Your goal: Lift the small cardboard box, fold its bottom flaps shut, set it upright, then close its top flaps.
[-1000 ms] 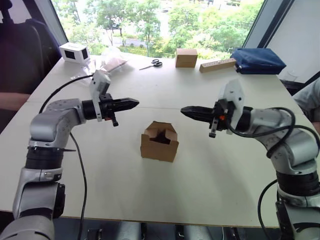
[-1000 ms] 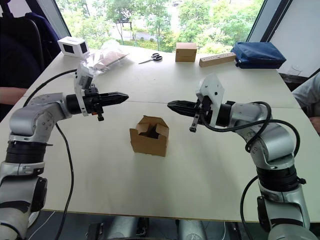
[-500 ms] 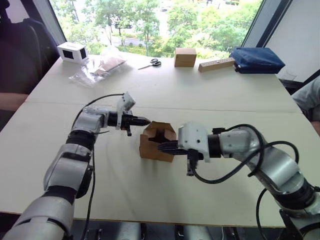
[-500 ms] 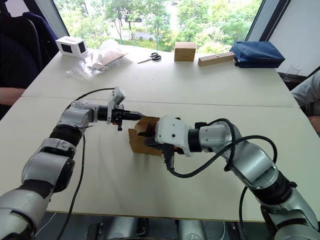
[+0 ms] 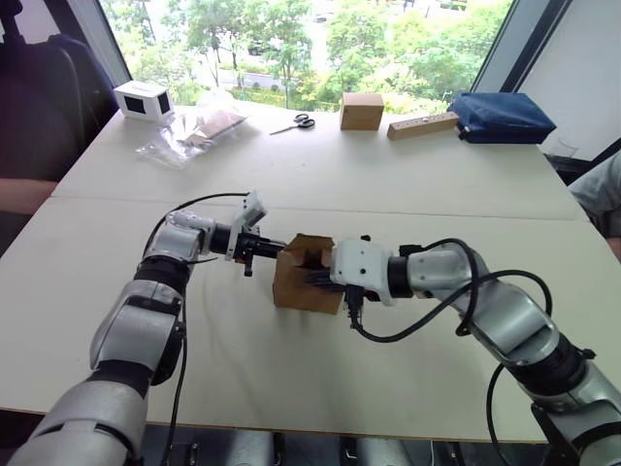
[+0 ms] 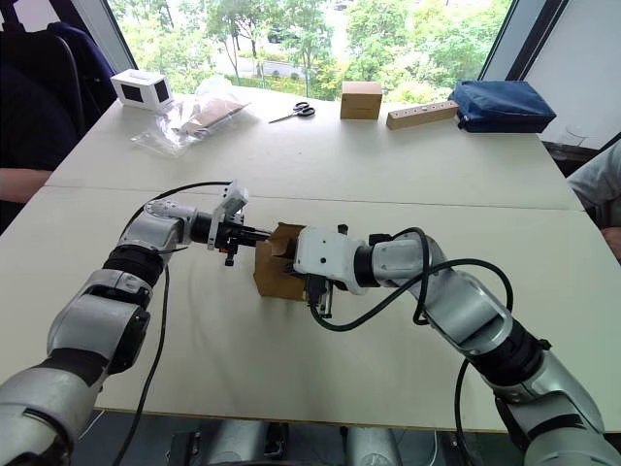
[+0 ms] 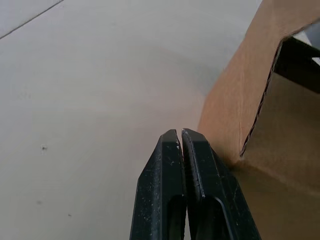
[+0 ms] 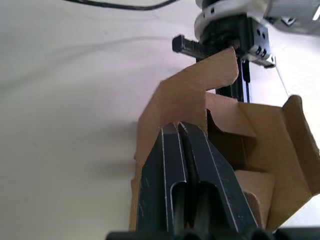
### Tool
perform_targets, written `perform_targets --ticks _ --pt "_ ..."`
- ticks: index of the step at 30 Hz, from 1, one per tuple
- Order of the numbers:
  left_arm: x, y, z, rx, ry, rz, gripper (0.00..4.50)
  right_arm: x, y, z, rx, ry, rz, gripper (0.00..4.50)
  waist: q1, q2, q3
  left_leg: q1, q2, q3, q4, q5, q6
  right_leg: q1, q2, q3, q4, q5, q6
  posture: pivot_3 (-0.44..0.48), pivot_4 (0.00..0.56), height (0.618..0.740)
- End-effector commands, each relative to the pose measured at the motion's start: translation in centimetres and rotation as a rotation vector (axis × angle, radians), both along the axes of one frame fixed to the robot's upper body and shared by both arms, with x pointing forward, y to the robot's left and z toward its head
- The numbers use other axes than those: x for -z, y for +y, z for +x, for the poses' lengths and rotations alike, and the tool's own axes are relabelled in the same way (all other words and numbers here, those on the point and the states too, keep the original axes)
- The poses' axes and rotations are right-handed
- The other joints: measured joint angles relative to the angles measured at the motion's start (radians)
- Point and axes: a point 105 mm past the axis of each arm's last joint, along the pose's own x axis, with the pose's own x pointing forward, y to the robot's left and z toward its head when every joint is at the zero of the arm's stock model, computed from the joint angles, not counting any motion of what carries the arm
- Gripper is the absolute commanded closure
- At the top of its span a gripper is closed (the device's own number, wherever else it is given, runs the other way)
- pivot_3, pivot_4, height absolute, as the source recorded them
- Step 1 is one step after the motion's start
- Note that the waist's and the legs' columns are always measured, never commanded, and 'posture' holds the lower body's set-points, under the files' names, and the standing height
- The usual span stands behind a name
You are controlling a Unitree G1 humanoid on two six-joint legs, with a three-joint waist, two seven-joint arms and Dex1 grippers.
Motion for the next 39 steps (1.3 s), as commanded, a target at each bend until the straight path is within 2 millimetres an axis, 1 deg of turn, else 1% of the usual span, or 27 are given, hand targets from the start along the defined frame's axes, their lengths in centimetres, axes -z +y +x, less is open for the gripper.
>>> perform_targets --ticks 1,9,17,20,22,23,25,27,28,31,33,35,39 --pt "-0.6 -0.2 -0.2 0.010 -0.020 -0.030 4.39 -0.7 0.9 -0.1 -0.040 -0.032 0.011 4.50 -0.001 0.000 0.000 0.000 0.000 0.000 0.000 0.000 0.000 0.000 0.000 0.000 0.000 0.000 0.000 0.000 0.150 0.740" --pt "-0.5 0.0 -0.6 0.003 -0.008 -0.035 4.39 0.2 0.8 0.6 -0.026 -0.004 0.011 4.50 -0.001 0.000 0.000 0.000 0.000 0.000 0.000 0.000 0.000 0.000 0.000 0.000 0.000 0.000 0.000 0.000 0.150 0.740" --pt "-0.6 0.6 0.0 -0.057 -0.021 -0.047 4.39 0.1 1.3 1.2 -0.026 0.001 0.034 4.50 -0.003 0.000 0.000 0.000 0.000 0.000 0.000 0.000 0.000 0.000 0.000 0.000 0.000 0.000 0.000 0.000 0.150 0.740" --pt "-1.7 1.9 1.2 -0.174 -0.069 -0.085 4.39 0.1 1.5 1.1 -0.032 0.007 0.043 4.50 -0.003 0.000 0.000 0.000 0.000 0.000 0.000 0.000 0.000 0.000 0.000 0.000 0.000 0.000 0.000 0.000 0.150 0.740" --pt "-3.3 2.7 1.3 -0.210 -0.082 -0.146 4.39 0.2 1.5 1.0 -0.037 0.015 0.051 4.50 -0.005 0.000 0.000 0.000 0.001 -0.001 0.000 0.000 0.000 0.000 0.000 0.000 0.000 0.000 0.000 0.000 0.150 0.740" --pt "-4.1 3.0 1.0 -0.210 -0.094 -0.170 4.39 0.2 1.5 1.0 -0.037 0.016 0.052 4.50 -0.006 0.000 0.000 0.000 0.001 -0.001 0.000 0.000 0.000 0.000 0.000 0.000 0.000 0.000 0.000 0.000 0.150 0.740" --pt "-5.1 3.3 0.3 -0.203 -0.113 -0.187 4.39 0.2 1.5 1.0 -0.037 0.017 0.055 4.50 -0.011 0.000 0.000 0.000 0.001 -0.001 0.000 0.000 0.000 -0.001 0.000 0.000 0.001 0.000 0.000 0.000 0.150 0.740" --pt "-5.6 3.8 -1.2 -0.191 -0.121 -0.183 4.39 0.1 1.4 1.1 -0.034 0.018 0.061 4.50 -0.021 0.000 0.000 0.000 0.003 -0.002 0.000 0.001 -0.002 0.000 0.000 0.000 0.001 0.000 0.000 0.000 0.150 0.740" --pt "-5.6 4.0 -2.1 -0.184 -0.113 -0.172 4.39 0.2 1.4 1.2 -0.032 0.019 0.061 4.50 -0.021 0.000 0.000 0.000 0.003 -0.002 0.000 0.002 -0.003 0.000 0.000 0.000 0.001 0.000 0.000 0.000 0.150 0.740" --pt "-5.1 4.5 -6.0 -0.117 -0.076 -0.128 4.39 0.2 1.3 1.3 -0.032 0.021 0.065 4.50 -0.027 0.000 0.000 0.000 0.003 -0.002 -0.001 0.002 -0.004 0.000 -0.001 0.001 0.001 0.000 0.000 0.000 0.150 0.740" --pt "-5.1 4.4 -7.6 -0.107 -0.062 -0.114 4.39 0.3 1.3 1.4 -0.033 0.023 0.067 4.50 -0.026 0.001 0.000 0.001 0.004 -0.001 -0.001 0.002 -0.004 0.000 0.000 0.002 0.001 0.000 0.000 0.000 0.150 0.740" --pt "-5.2 4.1 -8.6 -0.102 -0.059 -0.110 4.39 0.4 1.3 1.5 -0.034 0.024 0.067 4.50 -0.018 0.000 0.000 0.001 0.004 -0.001 -0.001 0.002 -0.003 -0.001 0.000 0.001 0.001 0.000 0.000 0.000 0.150 0.740" --pt "-5.4 3.4 -9.5 -0.109 -0.058 -0.114 4.39 0.4 1.3 1.8 -0.035 0.021 0.067 4.50 -0.009 0.000 0.000 0.001 0.002 -0.002 -0.001 0.001 -0.002 0.000 -0.002 0.000 0.001 0.000 0.000 0.000 0.150 0.740"
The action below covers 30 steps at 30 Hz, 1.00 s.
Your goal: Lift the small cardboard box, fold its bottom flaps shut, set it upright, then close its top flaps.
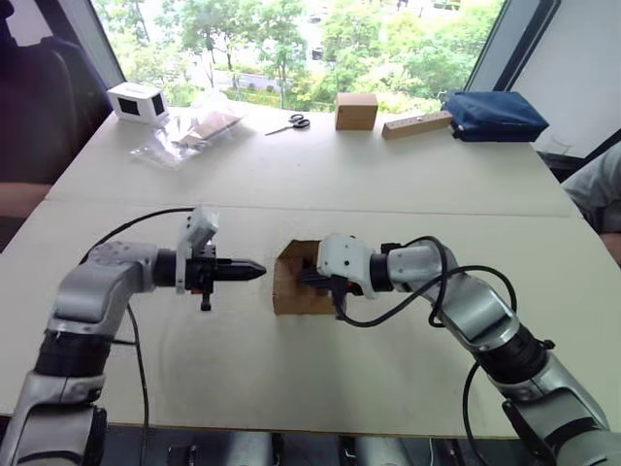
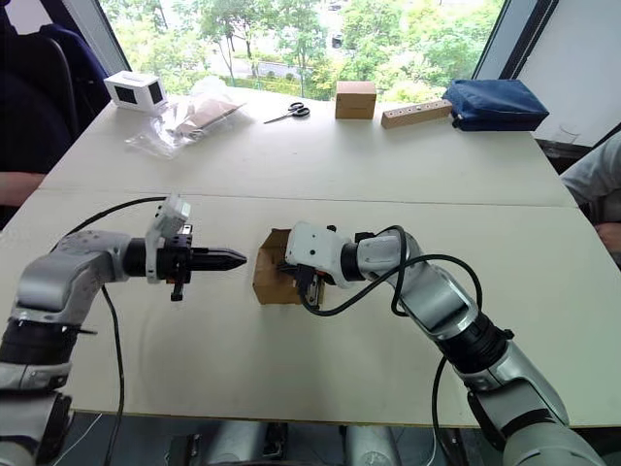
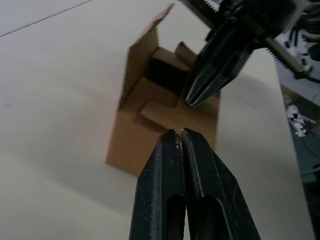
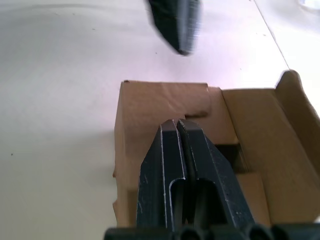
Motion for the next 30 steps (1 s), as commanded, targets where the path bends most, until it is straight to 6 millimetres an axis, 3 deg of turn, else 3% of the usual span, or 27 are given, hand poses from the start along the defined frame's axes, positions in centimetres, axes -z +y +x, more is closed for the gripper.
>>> perform_targets --ticks 1,23,26,30 --pt "-1.4 -0.6 -0.9 0.002 -0.048 -0.013 4.39 -0.9 0.0 0.4 -0.005 -0.040 0.021 4.50 0.000 0.000 0.000 0.000 0.000 0.000 0.000 0.000 0.000 0.000 0.000 0.000 0.000 0.000 0.000 0.000 0.150 0.740" --pt "2.8 -1.2 -0.8 0.022 0.004 0.089 4.39 -2.0 0.1 0.4 -0.002 -0.087 0.047 4.50 -0.010 0.000 0.000 0.000 0.000 0.001 0.000 0.000 -0.001 0.000 0.001 0.000 0.000 0.000 0.000 0.000 0.150 0.740" --pt "3.2 -1.2 -0.6 0.019 0.007 0.086 4.39 -2.6 -0.1 0.1 -0.016 -0.099 0.065 4.50 -0.010 0.000 0.000 0.000 0.000 0.001 0.000 0.000 0.000 0.000 0.001 0.000 0.000 0.000 0.000 0.000 0.150 0.740" --pt "2.9 -1.4 -0.6 0.018 0.008 0.056 4.39 -5.0 -0.7 -1.2 -0.061 -0.043 0.169 4.50 -0.009 0.000 0.000 0.000 0.000 0.001 0.000 0.000 0.000 0.000 0.001 0.000 0.000 0.000 0.000 0.000 0.150 0.740"
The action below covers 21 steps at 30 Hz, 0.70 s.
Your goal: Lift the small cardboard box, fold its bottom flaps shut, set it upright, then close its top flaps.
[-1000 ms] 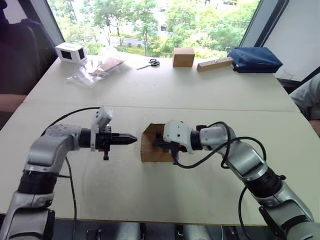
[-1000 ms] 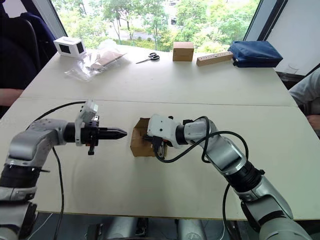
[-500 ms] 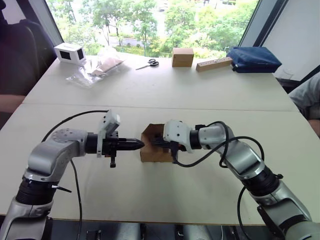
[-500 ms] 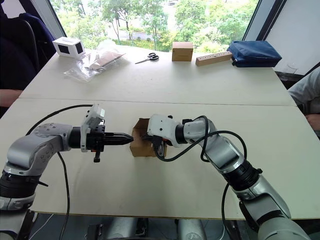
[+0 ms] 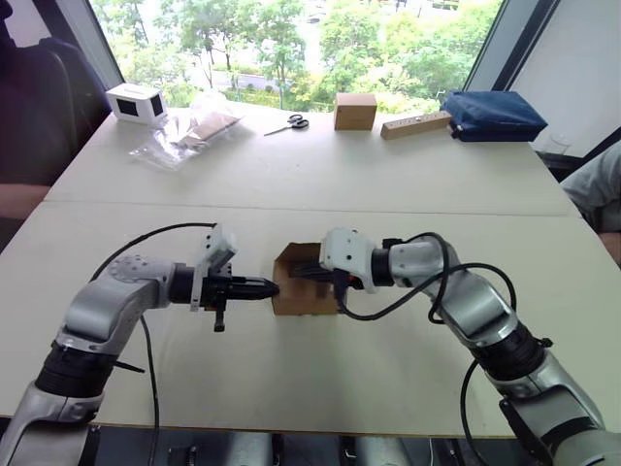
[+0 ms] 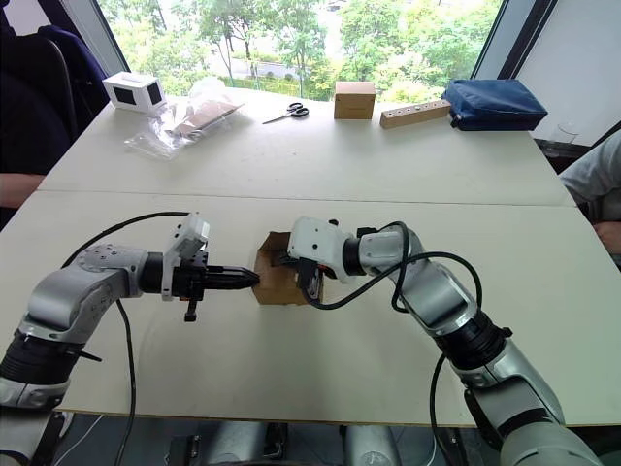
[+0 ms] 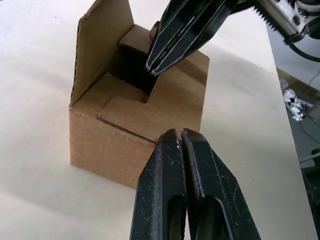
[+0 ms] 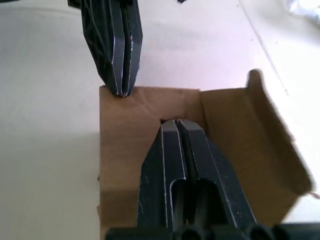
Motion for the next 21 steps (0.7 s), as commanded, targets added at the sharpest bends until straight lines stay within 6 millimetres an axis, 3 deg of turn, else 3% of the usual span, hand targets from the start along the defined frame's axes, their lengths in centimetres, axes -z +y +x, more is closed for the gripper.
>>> perform_targets --ticks 1,6,8,13,16,21 --pt "0.0 -0.3 0.1 -0.006 0.001 -0.009 4.39 -3.4 -0.5 -1.3 -0.047 0.004 0.117 4.50 0.001 0.000 0.000 0.000 0.000 0.000 0.000 0.000 0.000 0.000 0.000 0.000 0.000 0.000 0.000 0.000 0.150 0.740" --pt "-0.1 -0.4 0.1 -0.007 -0.003 -0.015 4.39 -7.1 -0.7 0.0 -0.012 -0.004 0.305 4.50 0.000 0.000 0.000 0.000 0.000 0.000 0.000 0.000 0.000 0.001 0.000 0.000 0.000 0.000 0.000 0.000 0.150 0.740" --pt "-0.1 -0.4 0.1 -0.007 -0.003 -0.014 4.39 -7.6 -0.8 0.7 0.008 -0.032 0.341 4.50 -0.001 0.000 0.000 0.001 0.000 0.000 0.000 0.000 0.000 0.001 0.000 0.000 0.000 0.000 0.000 0.000 0.150 0.740" --pt "-0.1 -0.4 0.2 -0.012 -0.005 -0.012 4.39 -3.7 -0.8 4.6 0.158 -0.182 0.073 4.50 -0.002 0.000 0.000 0.001 0.000 0.001 0.000 0.000 0.000 0.001 -0.001 0.000 0.000 0.000 0.000 0.000 0.150 0.740" --pt "-0.1 -0.3 0.3 -0.022 -0.008 -0.011 4.39 -2.0 -0.6 4.2 0.124 -0.137 0.009 4.50 -0.002 0.000 0.000 0.001 -0.001 0.001 -0.001 0.000 0.000 0.000 0.000 0.000 0.000 0.000 0.000 0.000 0.150 0.740" --pt "-0.1 -0.3 0.3 -0.021 -0.008 -0.014 4.39 -1.1 -0.4 3.0 0.077 -0.088 -0.009 4.50 -0.001 0.000 0.000 0.000 0.000 0.001 -0.001 0.001 -0.001 0.000 0.000 0.001 0.000 0.000 0.000 0.000 0.150 0.740"
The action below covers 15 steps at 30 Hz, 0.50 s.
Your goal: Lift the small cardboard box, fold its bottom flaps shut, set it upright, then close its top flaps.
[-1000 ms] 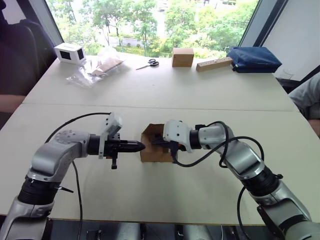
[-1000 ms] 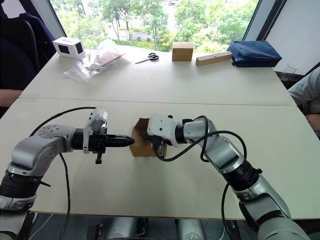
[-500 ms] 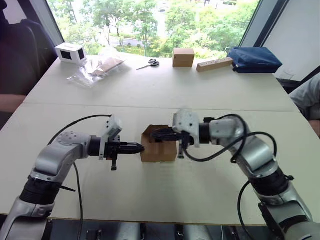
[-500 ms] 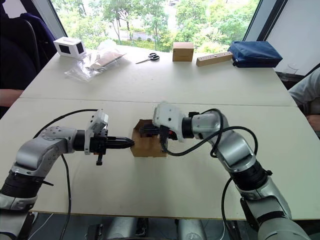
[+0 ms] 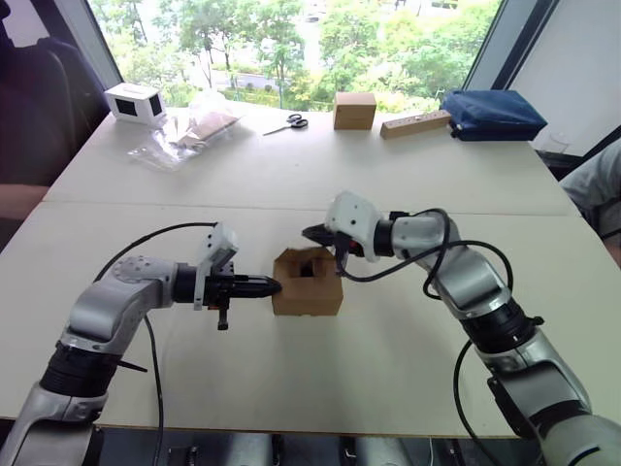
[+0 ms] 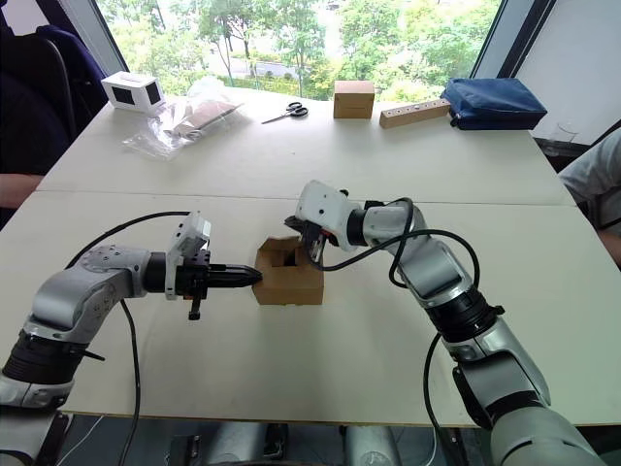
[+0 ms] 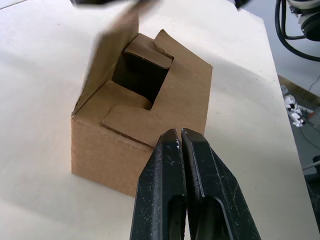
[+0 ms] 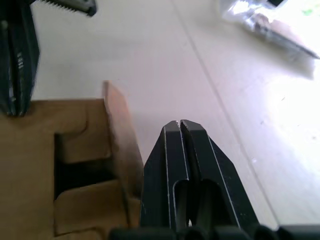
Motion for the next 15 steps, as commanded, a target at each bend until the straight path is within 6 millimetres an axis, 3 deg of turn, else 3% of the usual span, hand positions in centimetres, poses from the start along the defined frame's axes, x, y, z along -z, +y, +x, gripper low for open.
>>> perform_targets --ticks 1,7,12,15 --pt "-0.2 0.0 0.1 -0.006 -0.009 0.005 4.39 -0.8 0.2 -1.8 -0.074 -0.007 0.004 4.50 0.001 0.000 0.000 0.000 0.000 0.000 0.000 -0.001 0.001 0.000 0.000 0.000 0.000 0.000 0.000 0.000 0.150 0.740" --pt "-0.4 -0.1 0.1 -0.005 -0.005 -0.011 4.39 -0.7 0.3 -3.2 -0.110 0.036 0.023 4.50 0.000 0.000 0.000 0.000 0.000 0.000 0.000 -0.001 0.001 0.000 0.000 0.000 0.000 0.000 0.000 0.000 0.150 0.740" --pt "-3.4 -0.7 0.5 -0.007 0.012 -0.168 4.39 0.9 -0.2 -2.9 -0.087 0.043 -0.044 4.50 0.004 0.000 0.000 0.000 0.000 -0.001 0.000 -0.001 0.001 0.000 0.000 0.000 0.000 0.000 0.000 0.000 0.150 0.740" --pt "-3.8 -0.8 0.8 -0.022 0.009 -0.180 4.39 0.7 0.0 -2.6 -0.075 0.034 -0.023 4.50 0.000 0.000 0.000 0.000 0.000 -0.001 0.000 -0.001 0.001 0.000 0.000 0.000 0.000 0.000 0.000 0.000 0.150 0.740"
